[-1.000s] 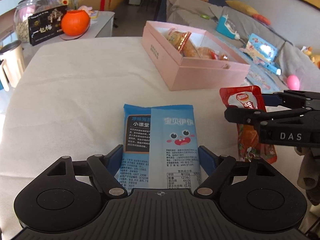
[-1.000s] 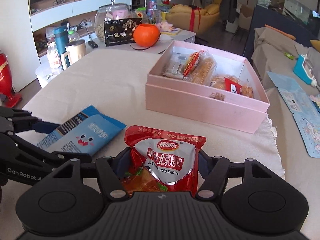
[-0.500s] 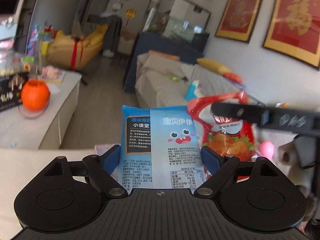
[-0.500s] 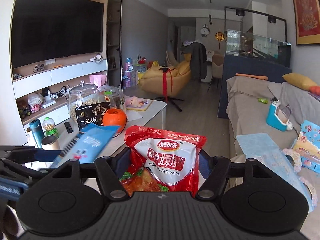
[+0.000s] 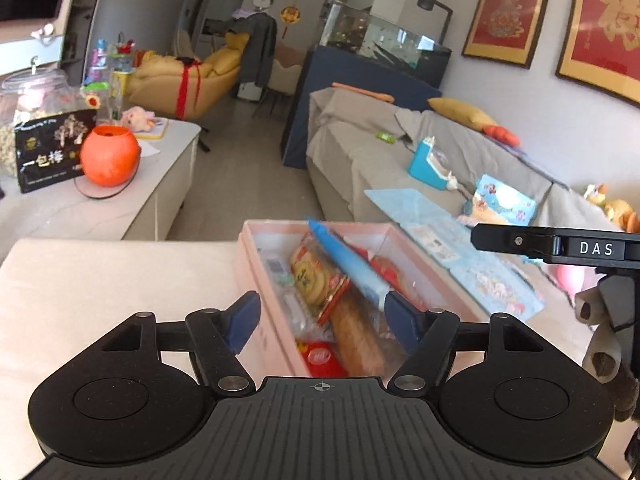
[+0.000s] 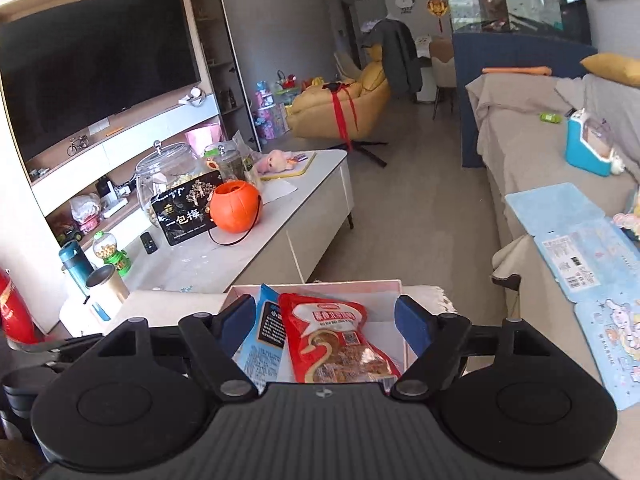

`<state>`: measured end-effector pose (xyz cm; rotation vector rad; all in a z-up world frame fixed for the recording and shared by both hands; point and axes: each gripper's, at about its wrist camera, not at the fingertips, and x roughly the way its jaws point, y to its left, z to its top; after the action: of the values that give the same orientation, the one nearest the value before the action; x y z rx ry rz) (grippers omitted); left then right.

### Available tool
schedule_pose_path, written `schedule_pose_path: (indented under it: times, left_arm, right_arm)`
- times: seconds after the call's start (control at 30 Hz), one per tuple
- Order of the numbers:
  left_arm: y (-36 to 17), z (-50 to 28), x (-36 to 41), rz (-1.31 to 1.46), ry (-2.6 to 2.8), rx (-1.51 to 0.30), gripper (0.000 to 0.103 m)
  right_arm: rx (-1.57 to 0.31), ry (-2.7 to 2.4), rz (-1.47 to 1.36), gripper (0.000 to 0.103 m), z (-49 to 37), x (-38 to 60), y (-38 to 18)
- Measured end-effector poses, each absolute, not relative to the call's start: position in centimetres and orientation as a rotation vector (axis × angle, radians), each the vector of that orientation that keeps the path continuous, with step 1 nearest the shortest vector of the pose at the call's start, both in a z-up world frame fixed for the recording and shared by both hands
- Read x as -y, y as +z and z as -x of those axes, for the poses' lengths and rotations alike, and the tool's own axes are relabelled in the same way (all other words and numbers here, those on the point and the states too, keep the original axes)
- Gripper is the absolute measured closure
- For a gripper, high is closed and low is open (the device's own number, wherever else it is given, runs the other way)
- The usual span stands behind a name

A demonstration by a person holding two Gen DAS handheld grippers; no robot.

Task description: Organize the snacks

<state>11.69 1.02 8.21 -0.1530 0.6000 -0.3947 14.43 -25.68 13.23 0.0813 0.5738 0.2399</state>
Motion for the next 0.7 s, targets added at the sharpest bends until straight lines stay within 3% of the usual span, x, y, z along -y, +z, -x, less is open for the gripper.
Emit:
schedule_pose_path:
  times: [0.1, 0.27, 0.53, 0.67, 0.7]
  left_arm:
    - [6.8, -7.1, -0.8, 0.056, -0.345, -0.617, 0.029]
    - [3.8, -0.6, -1.4, 0.033, -0.229, -0.652, 0.029]
    - [0.4, 1.3, -0.7, 0.037, -0.144, -0.672, 0.028]
    - [0.0, 1.1, 1.1, -0.057, -0.104, -0.659, 0.027]
    - [0.0, 1.0, 1.1, -0.057, -0.103, -0.659, 0.027]
  right_arm:
    - [-0.552, 0.163, -0.028, 0.020, -9.9, 24.0, 11.6]
    - [-0.662, 0.153, -0.189, 0.019, -4.2, 22.6, 6.4]
    - [-0.777, 0.125, -0.041, 0.019, -1.0, 19.0, 0.3]
    - [-0.768, 0.071, 0.010, 0.000, -0.8, 19.1, -0.6]
    - [-0.765, 0.082, 0.008, 0.000, -0.9, 19.4, -0.6]
